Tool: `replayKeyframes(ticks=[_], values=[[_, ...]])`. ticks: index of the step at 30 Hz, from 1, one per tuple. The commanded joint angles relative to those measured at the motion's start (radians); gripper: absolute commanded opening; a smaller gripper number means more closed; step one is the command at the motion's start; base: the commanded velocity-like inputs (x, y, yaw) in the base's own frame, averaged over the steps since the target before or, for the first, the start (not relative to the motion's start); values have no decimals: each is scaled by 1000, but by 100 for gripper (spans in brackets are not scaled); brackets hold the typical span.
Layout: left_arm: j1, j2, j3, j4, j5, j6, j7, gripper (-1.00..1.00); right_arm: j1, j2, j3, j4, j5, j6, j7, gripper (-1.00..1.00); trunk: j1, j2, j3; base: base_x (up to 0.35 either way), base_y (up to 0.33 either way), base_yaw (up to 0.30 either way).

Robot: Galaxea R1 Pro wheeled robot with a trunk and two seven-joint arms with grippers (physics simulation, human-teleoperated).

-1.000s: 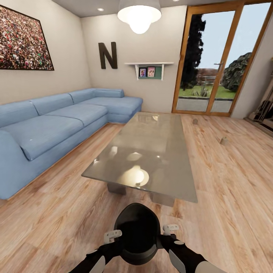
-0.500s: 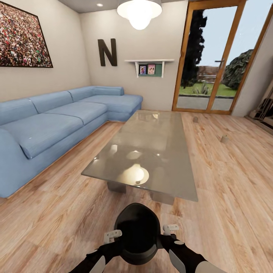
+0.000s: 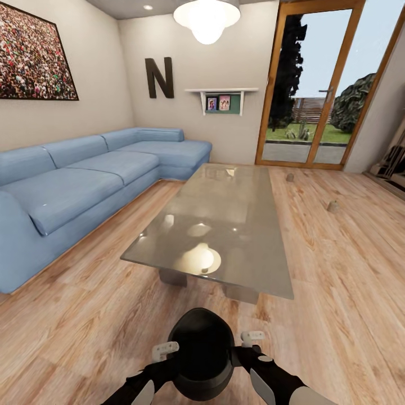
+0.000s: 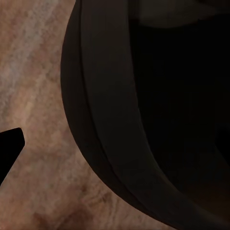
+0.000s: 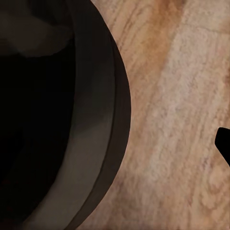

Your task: Place each of the two pumpkins and all three candles from the living room inside a cabinet in the living room (use any cabinet), then make sure every cabinet is closed, and position the cauldron so it is next to a table in the living room.

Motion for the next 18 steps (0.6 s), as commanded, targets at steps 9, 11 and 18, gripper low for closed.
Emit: replayKeyframes(ticks=[9, 11, 18], values=[[0, 1, -4, -2, 9, 5, 7, 100, -1, 0, 8, -1, -8, 0, -5, 100, -2, 1, 18, 0, 0, 0], [0, 1, -3, -2, 10, 8, 9, 100, -1, -1, 8, -1, -8, 0, -5, 100, -3, 1, 26, 0, 0, 0], [-1, 2, 1, -2, 11, 20, 10, 100, -1, -1, 8, -1, -8, 0, -5, 100, -7, 3, 53, 0, 0, 0]])
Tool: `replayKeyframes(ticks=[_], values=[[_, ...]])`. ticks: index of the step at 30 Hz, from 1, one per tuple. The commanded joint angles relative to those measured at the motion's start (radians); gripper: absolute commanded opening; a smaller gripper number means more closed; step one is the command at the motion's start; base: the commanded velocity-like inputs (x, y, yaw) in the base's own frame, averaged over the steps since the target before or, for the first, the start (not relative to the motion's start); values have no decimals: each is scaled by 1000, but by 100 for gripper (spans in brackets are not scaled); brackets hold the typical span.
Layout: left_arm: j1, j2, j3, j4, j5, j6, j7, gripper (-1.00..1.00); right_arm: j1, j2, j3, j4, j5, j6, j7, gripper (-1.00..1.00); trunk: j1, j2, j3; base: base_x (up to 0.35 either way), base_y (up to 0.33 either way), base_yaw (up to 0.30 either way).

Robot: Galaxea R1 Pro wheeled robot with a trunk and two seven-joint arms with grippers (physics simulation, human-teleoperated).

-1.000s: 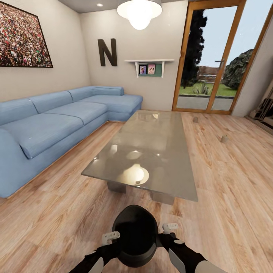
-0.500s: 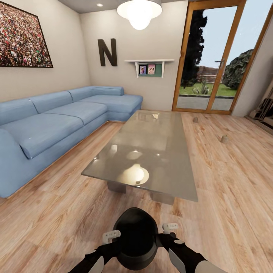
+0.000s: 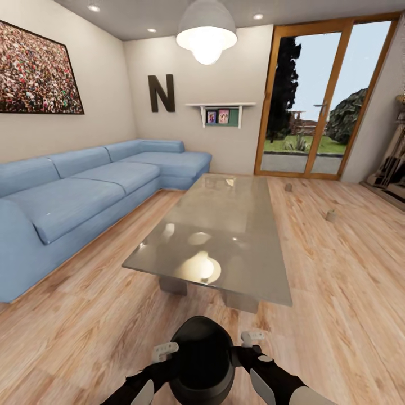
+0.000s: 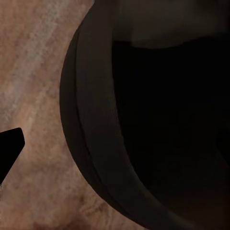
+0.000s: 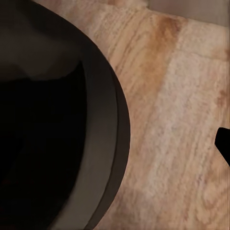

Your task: Place each of the two pumpkins and all three candles from the living room inside a cabinet in the living room (use any cabinet), then make sure every cabinet is closed, and position the cauldron so it is next to a table in the living room.

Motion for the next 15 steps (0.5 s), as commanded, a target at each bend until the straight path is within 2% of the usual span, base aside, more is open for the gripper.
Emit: replayKeyframes(ticks=[1, 6, 8, 15], values=[[-1, 1, -3, -2, 9, 4, 6, 100, -1, 0, 8, -1, -9, 0, -5, 100, -1, 0, 3, 0, 0, 0], [-1, 1, 38, -2, 12, 7, 6, 100, -1, 0, 8, 0, -9, 0, -5, 100, -6, 8, 22, -16, 0, 0], [-1, 1, 55, -2, 13, 7, 5, 100, -1, 0, 8, 0, -9, 0, -5, 100, -14, 22, 28, -217, 0, 0], [-1, 1, 64, -2, 12, 7, 5, 100, -1, 0, 8, -1, -9, 0, -5, 100, -41, 71, 50, -130, 0, 0]])
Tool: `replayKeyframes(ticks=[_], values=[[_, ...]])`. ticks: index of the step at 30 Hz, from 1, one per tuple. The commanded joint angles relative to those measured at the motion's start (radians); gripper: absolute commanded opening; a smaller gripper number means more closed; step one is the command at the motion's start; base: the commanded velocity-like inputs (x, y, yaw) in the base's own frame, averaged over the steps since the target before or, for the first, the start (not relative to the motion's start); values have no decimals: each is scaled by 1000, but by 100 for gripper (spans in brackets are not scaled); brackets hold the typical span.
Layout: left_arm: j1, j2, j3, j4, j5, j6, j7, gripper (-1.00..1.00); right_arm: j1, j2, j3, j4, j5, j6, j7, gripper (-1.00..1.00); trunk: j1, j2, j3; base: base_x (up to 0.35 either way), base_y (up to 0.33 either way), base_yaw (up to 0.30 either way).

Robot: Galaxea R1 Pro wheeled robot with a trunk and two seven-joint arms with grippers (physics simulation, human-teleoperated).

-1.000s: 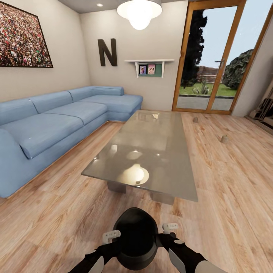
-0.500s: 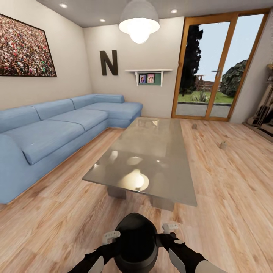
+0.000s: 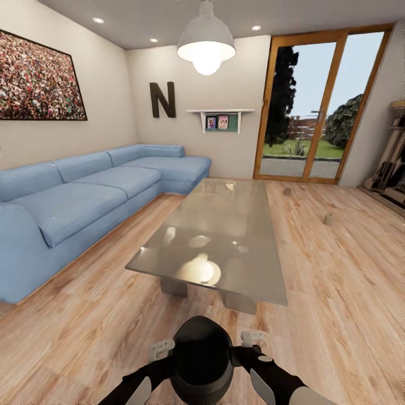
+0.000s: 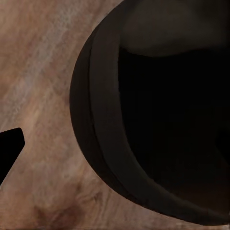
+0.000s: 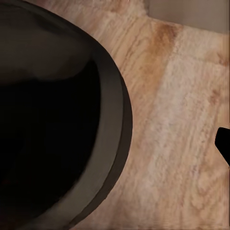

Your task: Place each of the two pumpkins and all three candles from the living room inside a cabinet in the living room (use any cabinet), then make sure every cabinet is closed, and position the cauldron so it is next to a table in the living room.

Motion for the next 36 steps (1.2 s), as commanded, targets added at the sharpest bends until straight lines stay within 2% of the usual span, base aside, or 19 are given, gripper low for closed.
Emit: replayKeyframes(ticks=[1, 13, 36], values=[[0, 1, -5, -2, 9, 3, 6, 100, -1, -1, 8, -1, -9, 0, -5, 100, -5, 7, 2, -237, 0, 0], [-1, 0, -5, -2, 9, 3, 6, 100, -1, -2, 9, -1, -8, 0, -5, 100, -51, 91, 40, -62, 0, 0], [0, -1, -5, -2, 8, 2, 7, 100, -1, -3, 8, -1, -10, 1, -4, 100, -139, 252, 112, -311, 0, -12]])
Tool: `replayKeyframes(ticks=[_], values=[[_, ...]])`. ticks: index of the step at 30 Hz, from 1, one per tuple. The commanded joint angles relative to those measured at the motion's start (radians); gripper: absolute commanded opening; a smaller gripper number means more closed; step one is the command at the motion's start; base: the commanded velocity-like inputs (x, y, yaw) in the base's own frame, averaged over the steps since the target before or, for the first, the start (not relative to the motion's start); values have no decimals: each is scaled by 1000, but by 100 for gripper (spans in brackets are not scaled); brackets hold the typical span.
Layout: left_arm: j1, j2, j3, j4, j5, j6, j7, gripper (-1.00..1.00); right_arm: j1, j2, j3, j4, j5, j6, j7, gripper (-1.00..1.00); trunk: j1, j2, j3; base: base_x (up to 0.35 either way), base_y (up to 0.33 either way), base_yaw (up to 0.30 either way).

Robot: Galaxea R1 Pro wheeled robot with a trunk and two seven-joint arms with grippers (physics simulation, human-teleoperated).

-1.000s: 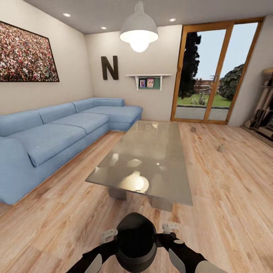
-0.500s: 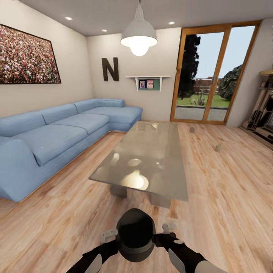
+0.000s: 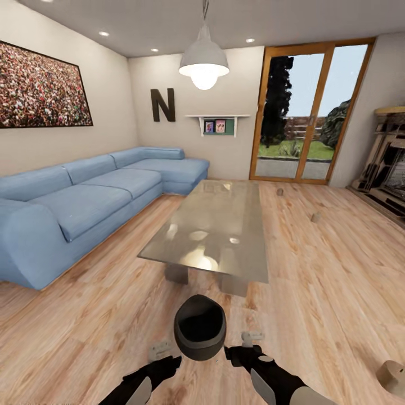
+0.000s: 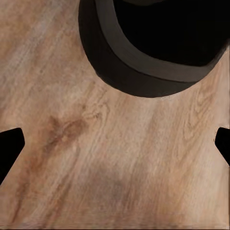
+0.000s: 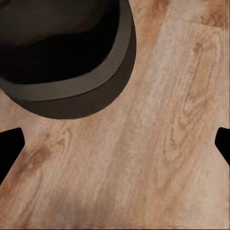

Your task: Place each of the two pumpkins and all three candles from the living room inside a cabinet in the living room (use any cabinet), then make sure every cabinet is closed, and position the cauldron so it is next to a table in the living room.

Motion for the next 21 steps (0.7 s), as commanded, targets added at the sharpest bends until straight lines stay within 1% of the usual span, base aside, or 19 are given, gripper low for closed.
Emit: replayKeyframes(ticks=[1, 6, 15, 18, 21], values=[[0, 1, -6, -2, 9, 3, 6, 100, -1, -1, 8, -1, -8, 1, -5, 100, -5, 7, 3, -323, 0, -179], [0, 0, -7, -2, 10, 2, 10, 100, -1, -2, 7, -1, -10, 2, -5, 100, -24, 42, 21, -323, 0, -239], [0, 0, -7, -2, 9, 2, 13, 100, -1, -3, 6, 0, -27, 3, -5, 100, -58, 105, 53, -322, 0, -268], [0, 1, -7, -2, 8, 2, 14, 100, -1, -4, -10, 1, -28, 4, -5, 100, -70, 126, 64, -322, 0, -271], [-1, 0, -7, -1, 8, 3, 15, 100, -1, -5, -48, 5, -28, 3, -1, 100, -81, 147, 75, -322, 0, -272]])
